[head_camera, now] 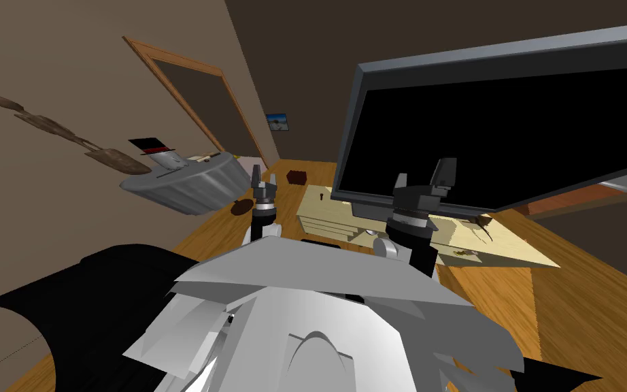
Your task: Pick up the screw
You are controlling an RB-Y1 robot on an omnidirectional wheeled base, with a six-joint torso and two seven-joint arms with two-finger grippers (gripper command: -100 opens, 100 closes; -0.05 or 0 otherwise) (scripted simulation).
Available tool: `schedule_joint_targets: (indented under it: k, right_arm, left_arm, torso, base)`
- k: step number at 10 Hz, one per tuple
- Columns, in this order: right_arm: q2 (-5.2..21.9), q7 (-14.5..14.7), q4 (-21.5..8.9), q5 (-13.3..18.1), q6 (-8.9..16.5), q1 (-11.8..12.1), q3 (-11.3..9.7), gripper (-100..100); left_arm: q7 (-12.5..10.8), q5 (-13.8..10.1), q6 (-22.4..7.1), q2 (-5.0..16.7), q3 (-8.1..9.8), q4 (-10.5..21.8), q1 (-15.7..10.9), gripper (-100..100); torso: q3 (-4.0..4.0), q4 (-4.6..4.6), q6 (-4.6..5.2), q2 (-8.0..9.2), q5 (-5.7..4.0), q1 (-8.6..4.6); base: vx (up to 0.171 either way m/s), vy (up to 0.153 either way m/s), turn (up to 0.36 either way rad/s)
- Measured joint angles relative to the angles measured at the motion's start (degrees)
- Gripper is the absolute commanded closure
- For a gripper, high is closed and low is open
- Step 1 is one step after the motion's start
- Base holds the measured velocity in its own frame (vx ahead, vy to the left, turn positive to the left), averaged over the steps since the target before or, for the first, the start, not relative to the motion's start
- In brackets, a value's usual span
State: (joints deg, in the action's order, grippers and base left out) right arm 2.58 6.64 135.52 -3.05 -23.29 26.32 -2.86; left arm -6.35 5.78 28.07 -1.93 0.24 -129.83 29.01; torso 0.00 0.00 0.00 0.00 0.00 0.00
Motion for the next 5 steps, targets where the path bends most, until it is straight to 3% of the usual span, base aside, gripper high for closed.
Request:
schedule_joint_targets:
  k: [3,5]
  right_arm:
    - [0.0,0.0,0.0,0.0,0.0,0.0,0.0,0]
    - [0.0,0.0,0.0,0.0,0.0,0.0,0.0,0]
  left_arm:
    - [0.2,0.0,-1.7,4.1,-0.09,1.5,-1.0,-100]
    - [0.6,-0.1,-3.0,6.7,0.06,5.0,-3.1,-100]
  torso:
    - [-0.01,0.0,0.01,-0.02,0.0,-0.01]
    - [-0.02,-0.01,0.02,-0.04,0.0,-0.02]
  base:
    - [0.002,-0.007,-0.088]
    - [0.004,-0.012,-0.126]
